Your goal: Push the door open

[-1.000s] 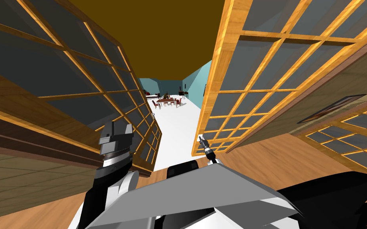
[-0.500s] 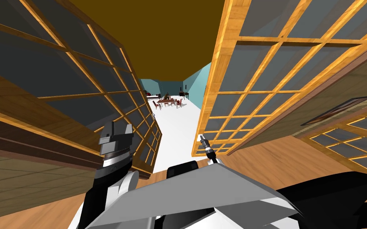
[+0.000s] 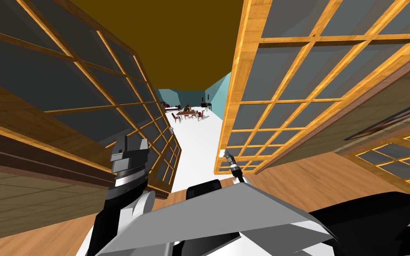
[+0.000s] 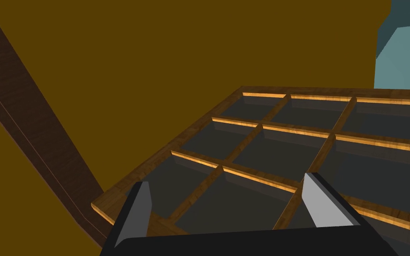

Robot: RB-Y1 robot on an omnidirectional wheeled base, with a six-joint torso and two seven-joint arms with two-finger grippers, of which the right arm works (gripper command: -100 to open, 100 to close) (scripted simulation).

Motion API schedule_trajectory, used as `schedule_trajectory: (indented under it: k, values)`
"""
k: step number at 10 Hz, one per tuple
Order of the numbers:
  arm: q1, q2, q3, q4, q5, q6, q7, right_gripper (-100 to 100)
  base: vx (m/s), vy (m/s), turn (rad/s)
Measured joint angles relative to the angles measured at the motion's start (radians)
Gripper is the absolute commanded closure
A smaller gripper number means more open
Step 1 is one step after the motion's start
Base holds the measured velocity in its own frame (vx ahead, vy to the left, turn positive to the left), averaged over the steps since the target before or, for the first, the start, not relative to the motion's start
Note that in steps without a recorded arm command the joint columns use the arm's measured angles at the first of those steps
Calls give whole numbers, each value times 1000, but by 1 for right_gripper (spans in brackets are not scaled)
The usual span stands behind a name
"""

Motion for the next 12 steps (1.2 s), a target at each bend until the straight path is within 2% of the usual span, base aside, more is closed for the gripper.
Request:
schedule_trajectory:
  k: [12]
  values:
    - [-18, -19, 48, 19, -190, -3, -306, -100, -42, -12, 68]
